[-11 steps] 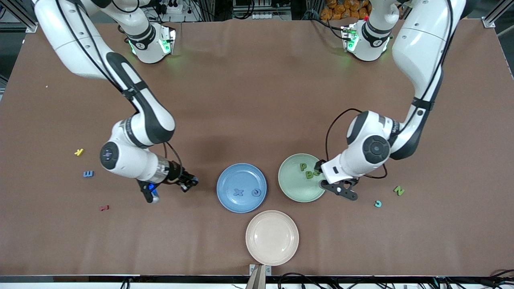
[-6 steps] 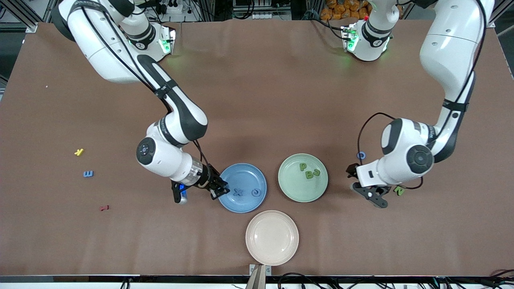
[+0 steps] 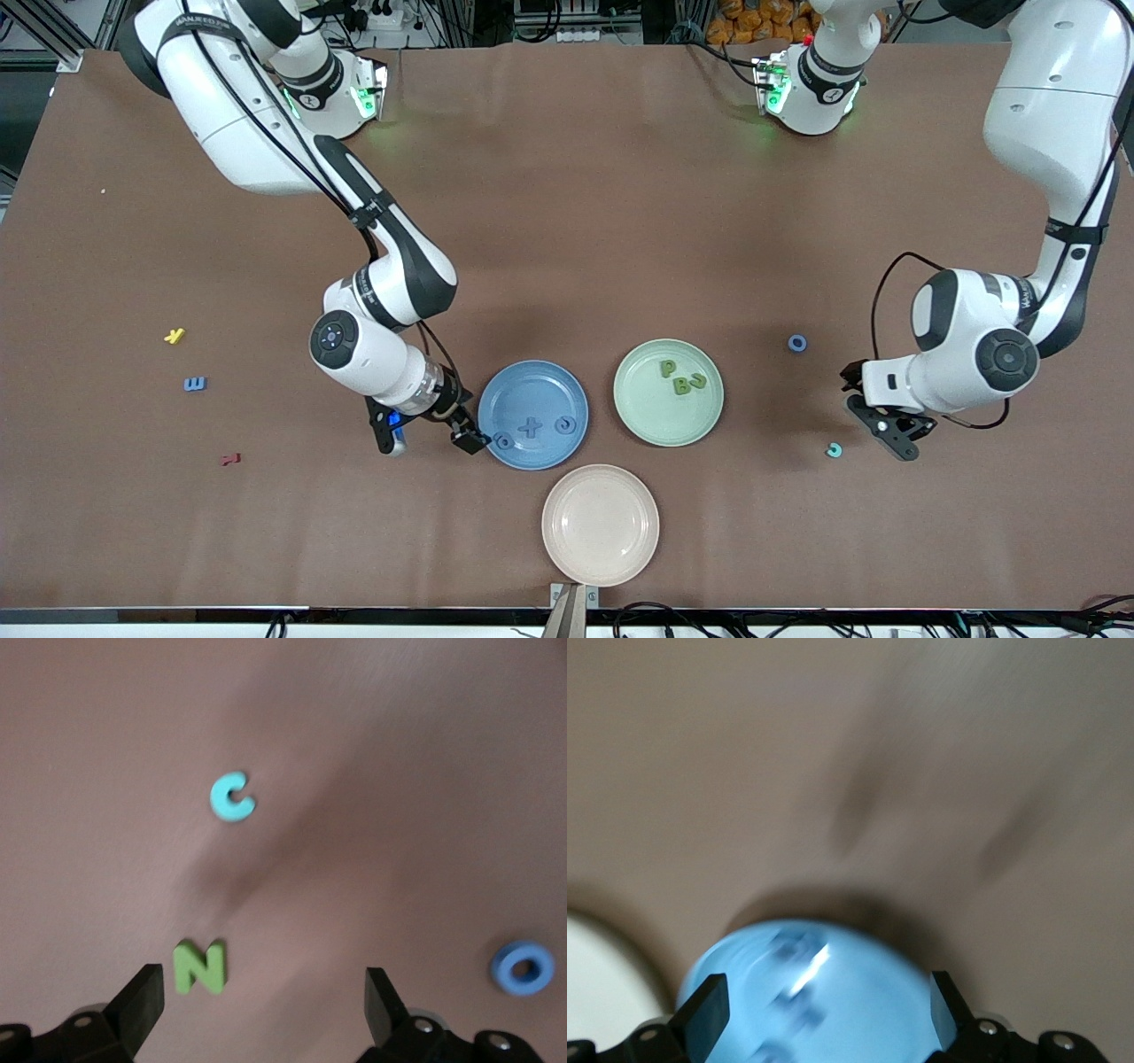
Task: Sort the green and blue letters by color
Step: 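Grasp the green Z with the left gripper while the right gripper grasps E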
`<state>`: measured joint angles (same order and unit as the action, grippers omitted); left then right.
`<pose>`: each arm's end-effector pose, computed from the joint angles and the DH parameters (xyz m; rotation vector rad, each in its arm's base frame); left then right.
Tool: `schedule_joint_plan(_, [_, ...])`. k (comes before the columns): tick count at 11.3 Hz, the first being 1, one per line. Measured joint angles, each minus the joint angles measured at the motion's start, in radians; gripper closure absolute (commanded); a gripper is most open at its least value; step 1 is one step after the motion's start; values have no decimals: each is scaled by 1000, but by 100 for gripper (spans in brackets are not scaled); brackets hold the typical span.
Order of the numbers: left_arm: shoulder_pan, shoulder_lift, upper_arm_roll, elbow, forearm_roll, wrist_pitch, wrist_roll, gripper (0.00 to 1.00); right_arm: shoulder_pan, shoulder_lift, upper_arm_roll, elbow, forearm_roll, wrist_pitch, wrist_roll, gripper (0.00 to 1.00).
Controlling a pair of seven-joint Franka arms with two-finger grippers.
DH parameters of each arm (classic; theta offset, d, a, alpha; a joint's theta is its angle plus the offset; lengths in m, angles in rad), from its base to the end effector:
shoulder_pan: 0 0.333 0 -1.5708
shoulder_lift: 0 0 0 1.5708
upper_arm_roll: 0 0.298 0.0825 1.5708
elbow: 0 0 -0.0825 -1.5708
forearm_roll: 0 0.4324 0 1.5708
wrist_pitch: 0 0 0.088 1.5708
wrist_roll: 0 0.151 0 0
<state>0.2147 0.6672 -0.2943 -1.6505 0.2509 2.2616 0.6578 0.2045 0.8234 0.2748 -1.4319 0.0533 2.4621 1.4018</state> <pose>0.7069 -0.0328 0.1439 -2.8635 1.2827 0.0346 0.7082 0.3351 0.1547 -2.4267 1.4358 0.0678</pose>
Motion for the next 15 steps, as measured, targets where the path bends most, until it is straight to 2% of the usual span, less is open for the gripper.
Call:
schedule_joint_plan(2, [41, 13, 0, -2, 17, 26, 56, 0, -57, -2, -10, -12, -82, -145, -114, 0])
schedule_joint_plan(5, [70, 40, -1, -14, 53, 95, 66, 0, -196, -55, -11, -37, -114, -285, -432, 0])
schedule_joint_plan(9, [70, 66, -5, -19, 53, 140, 67, 0, -397, -177, -13, -202, -261, -295, -798, 0])
schedule_joint_plan(11, [70, 83, -6, -21, 55, 172, 67, 0, -492, -209, -13, -262, -288, -264, -1011, 0])
schedule_joint_plan(12, [70, 92, -6, -22, 56, 182, 67, 24, -537, -216, -13, -290, -290, -231, -1125, 0])
schedule_joint_plan(13, [70, 99, -6, -22, 57, 189, 67, 75, -577, -218, -13, -322, -292, -184, -1235, 0])
schedule_joint_plan(14, [70, 101, -6, -22, 57, 191, 67, 99, -610, -218, -14, -359, -293, -125, -1339, 0])
schedule_joint_plan(15, [70, 101, -6, -22, 59, 191, 67, 100, -637, -218, -14, -395, -294, -66, -1430, 0])
